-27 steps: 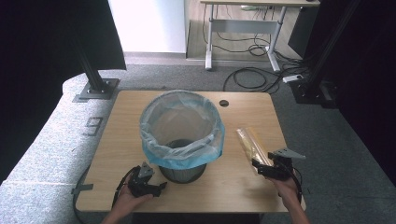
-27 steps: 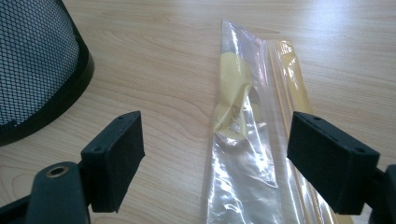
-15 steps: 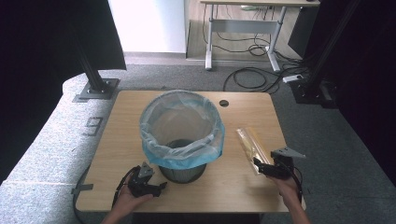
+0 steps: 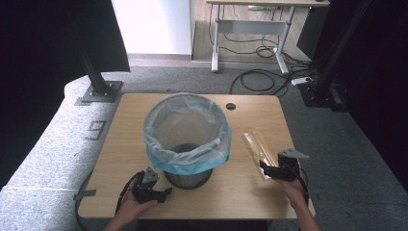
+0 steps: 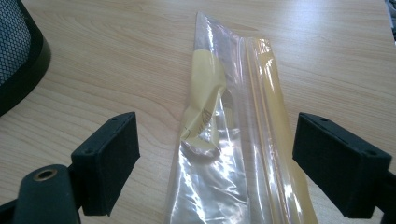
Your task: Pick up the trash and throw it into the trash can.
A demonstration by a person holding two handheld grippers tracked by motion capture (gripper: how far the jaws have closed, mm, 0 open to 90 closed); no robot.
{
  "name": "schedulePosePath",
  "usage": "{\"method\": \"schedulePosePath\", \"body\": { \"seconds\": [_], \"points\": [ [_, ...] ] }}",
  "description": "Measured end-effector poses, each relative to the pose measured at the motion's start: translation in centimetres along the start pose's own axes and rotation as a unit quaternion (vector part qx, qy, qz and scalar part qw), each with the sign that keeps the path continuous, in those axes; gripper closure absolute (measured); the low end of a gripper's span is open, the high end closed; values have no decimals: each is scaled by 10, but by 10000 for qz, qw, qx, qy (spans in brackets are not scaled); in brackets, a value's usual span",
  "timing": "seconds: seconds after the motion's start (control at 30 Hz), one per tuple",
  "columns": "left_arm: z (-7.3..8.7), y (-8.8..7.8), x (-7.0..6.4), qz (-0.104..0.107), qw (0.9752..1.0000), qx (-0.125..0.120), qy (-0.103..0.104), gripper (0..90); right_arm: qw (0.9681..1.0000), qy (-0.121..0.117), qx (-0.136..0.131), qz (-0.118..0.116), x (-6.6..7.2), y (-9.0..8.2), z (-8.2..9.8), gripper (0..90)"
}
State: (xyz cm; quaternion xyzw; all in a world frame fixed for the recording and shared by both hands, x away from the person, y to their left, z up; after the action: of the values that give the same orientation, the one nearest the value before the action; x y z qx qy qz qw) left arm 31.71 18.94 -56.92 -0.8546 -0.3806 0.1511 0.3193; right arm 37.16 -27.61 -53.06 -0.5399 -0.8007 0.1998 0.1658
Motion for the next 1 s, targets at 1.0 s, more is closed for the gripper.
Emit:
{"method": "schedulePosePath", "body": {
  "seconds": [1.0],
  "points": [
    [-2, 2, 0, 12, 10000, 4, 11, 145, 9987, -128, 493, 66, 1, 56, -3, 165]
  ]
}}
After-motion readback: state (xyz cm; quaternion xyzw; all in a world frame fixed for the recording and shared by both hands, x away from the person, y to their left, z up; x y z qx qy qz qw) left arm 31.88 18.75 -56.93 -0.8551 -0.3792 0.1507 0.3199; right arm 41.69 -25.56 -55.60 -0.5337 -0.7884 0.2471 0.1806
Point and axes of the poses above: each handheld gripper's, and its own axes: y roughly forward along the jaws, z roughly out of its underside, x roughly to its left, the point moved 3 cm from there along y, roughly forward along the jaws, and after that the axes turned 5 degrees about -x, right-handed, at the moved point
